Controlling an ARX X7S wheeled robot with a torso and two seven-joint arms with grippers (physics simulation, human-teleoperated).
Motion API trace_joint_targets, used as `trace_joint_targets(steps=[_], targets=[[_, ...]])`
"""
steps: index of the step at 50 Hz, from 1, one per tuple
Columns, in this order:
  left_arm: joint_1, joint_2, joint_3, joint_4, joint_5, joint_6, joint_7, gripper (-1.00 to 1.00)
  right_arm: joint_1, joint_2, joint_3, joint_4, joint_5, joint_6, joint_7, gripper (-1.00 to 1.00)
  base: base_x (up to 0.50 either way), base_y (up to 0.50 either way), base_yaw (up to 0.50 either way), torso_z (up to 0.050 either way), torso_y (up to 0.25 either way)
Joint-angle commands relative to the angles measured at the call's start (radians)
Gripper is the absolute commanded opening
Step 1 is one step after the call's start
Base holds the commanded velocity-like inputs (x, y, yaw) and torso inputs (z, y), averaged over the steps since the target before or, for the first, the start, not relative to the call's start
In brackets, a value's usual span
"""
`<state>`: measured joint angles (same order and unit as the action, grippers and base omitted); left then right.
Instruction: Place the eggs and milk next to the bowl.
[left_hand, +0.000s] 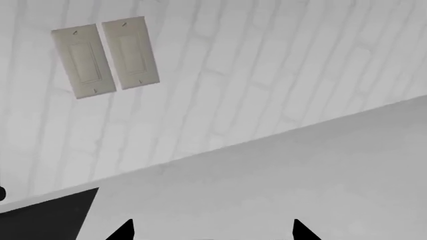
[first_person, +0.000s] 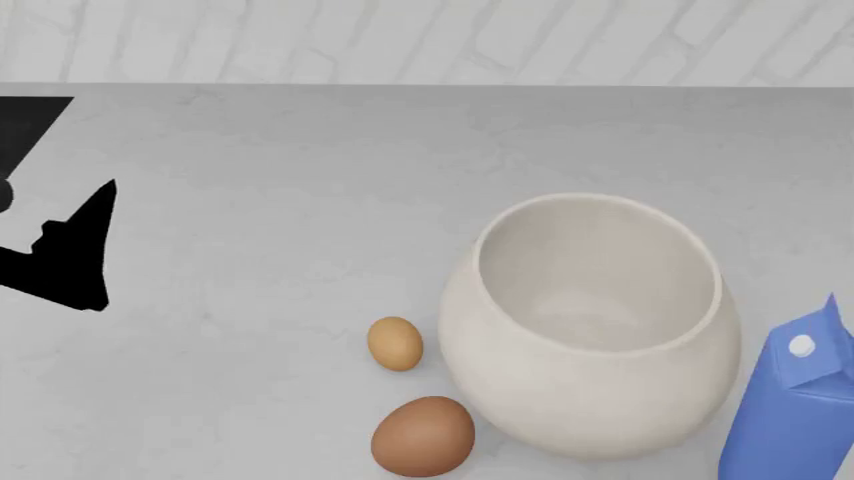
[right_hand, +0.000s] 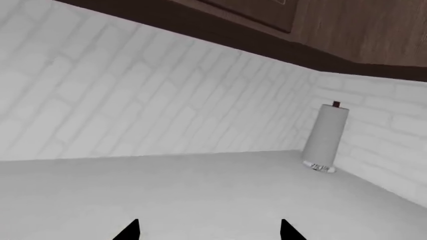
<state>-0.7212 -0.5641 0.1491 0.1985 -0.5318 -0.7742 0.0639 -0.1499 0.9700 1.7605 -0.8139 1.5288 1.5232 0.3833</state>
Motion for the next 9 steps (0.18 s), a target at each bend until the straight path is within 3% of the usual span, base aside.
trace_joint_targets(steps=[1, 7, 8, 9], targets=[[0.060, -0.061, -0.078, 0.141, -0.076, -0.043, 0.000, 1.00, -0.174, -0.056, 0.239, -0.002, -0.103, 0.008, -0.174, 1.00, 0.00, 0.00, 0.00, 0.000, 0.000], [0.111, -0.101, -0.176, 0.232, -0.136, -0.087, -0.036, 1.00, -0.261, -0.121, 0.337, -0.006, -0.189, -0.025, -0.301, 1.00, 0.00, 0.00, 0.00, 0.000, 0.000], [0.179, -0.140, -0.326, 0.331, -0.212, -0.126, -0.070, 1.00, -0.356, -0.240, 0.431, -0.024, -0.283, -0.084, -0.451, 1.00, 0.00, 0.00, 0.00, 0.000, 0.000], [0.193, -0.145, -0.354, 0.346, -0.226, -0.134, -0.076, 1.00, -0.370, -0.277, 0.425, -0.028, -0.324, -0.117, -0.502, 1.00, 0.00, 0.00, 0.00, 0.000, 0.000]])
